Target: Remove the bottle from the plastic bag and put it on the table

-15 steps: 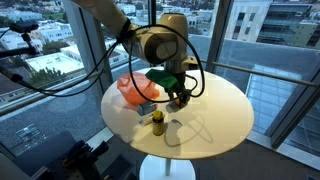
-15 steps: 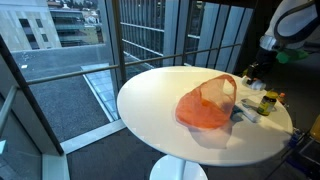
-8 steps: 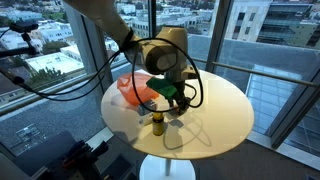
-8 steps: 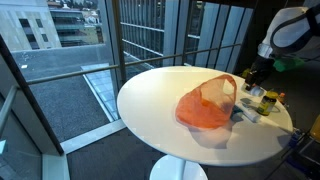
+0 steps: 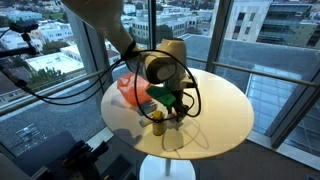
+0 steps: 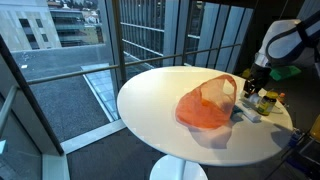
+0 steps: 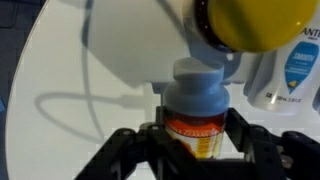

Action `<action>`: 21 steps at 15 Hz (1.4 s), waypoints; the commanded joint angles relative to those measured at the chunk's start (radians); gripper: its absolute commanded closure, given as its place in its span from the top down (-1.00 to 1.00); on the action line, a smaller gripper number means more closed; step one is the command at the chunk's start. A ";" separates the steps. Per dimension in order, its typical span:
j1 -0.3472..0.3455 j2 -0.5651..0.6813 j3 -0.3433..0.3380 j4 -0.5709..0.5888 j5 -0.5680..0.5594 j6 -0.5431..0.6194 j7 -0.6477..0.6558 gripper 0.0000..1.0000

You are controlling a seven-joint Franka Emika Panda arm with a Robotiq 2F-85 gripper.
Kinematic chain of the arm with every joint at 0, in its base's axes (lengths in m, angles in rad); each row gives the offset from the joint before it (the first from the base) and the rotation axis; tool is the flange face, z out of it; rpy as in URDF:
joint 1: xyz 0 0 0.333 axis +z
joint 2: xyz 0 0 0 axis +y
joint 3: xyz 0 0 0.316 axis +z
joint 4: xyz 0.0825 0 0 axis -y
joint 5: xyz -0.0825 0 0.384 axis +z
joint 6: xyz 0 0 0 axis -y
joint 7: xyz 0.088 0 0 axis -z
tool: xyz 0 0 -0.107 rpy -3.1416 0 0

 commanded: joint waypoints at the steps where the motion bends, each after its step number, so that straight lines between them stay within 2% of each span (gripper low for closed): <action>1: -0.006 0.003 0.007 -0.006 0.010 0.007 -0.006 -0.28; 2: -0.006 0.003 0.008 -0.007 0.012 0.006 -0.008 0.49; 3: -0.007 0.000 0.010 -0.010 0.014 0.005 -0.011 0.75; 5: -0.011 -0.012 0.016 -0.015 0.026 0.004 -0.020 0.98; 12: -0.011 -0.110 0.060 -0.045 0.098 -0.032 -0.090 1.00; 21: 0.023 -0.312 0.084 -0.089 0.125 -0.250 -0.167 1.00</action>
